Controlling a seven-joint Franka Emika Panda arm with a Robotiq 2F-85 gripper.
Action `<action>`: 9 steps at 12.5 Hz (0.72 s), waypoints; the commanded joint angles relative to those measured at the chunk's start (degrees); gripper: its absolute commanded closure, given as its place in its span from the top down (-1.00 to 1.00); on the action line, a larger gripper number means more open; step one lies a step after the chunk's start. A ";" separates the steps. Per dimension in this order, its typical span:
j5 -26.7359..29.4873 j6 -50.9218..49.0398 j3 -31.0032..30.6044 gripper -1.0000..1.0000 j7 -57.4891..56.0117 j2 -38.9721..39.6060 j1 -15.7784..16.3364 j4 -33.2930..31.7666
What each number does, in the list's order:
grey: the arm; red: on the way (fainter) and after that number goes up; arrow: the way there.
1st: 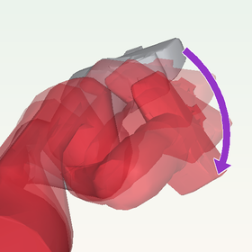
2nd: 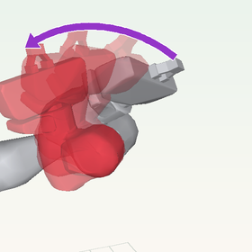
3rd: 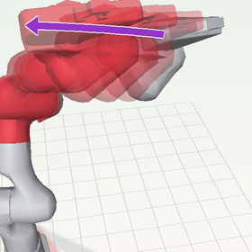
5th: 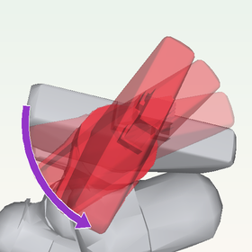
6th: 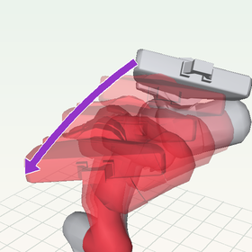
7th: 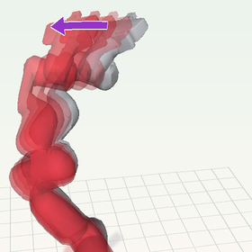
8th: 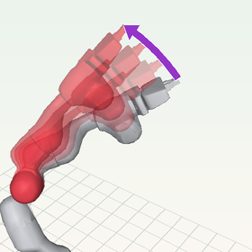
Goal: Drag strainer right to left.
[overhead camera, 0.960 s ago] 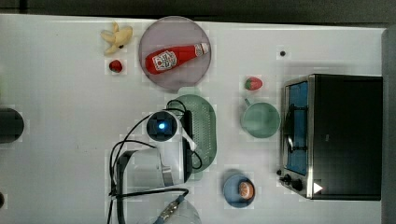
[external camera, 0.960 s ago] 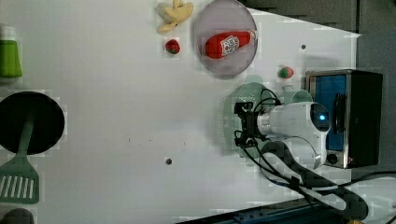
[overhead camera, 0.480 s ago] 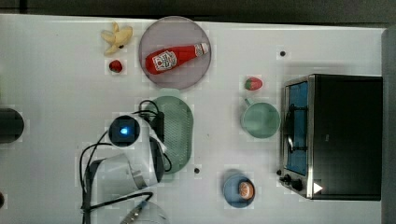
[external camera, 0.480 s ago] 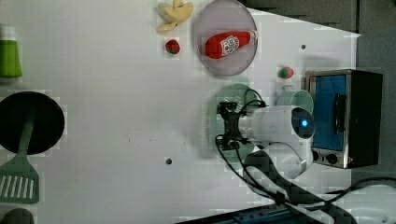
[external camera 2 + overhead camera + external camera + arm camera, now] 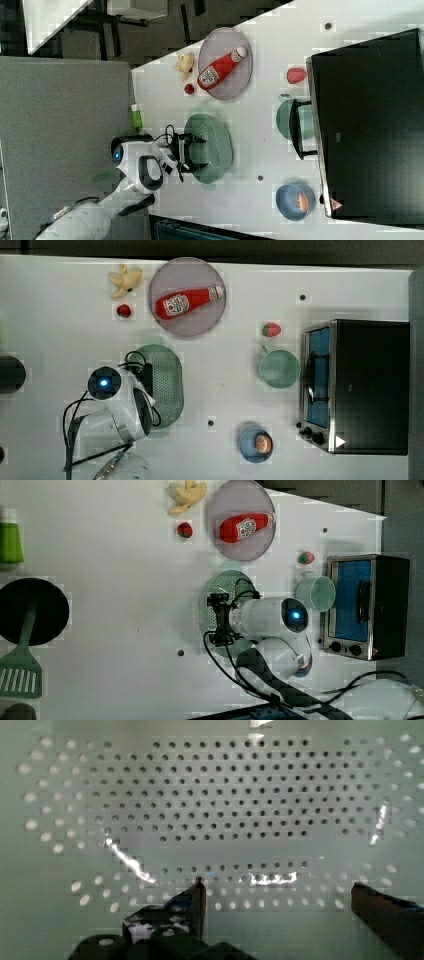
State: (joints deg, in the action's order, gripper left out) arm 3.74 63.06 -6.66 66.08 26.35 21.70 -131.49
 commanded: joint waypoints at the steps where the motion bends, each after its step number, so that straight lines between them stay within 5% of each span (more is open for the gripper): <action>1: 3.20 0.62 -0.62 1.00 4.72 1.34 3.64 4.64; 9: 3.83 0.15 -0.59 1.00 10.89 6.58 9.89 12.96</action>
State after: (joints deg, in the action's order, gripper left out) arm 7.14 63.51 -6.16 74.53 32.54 28.79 -119.52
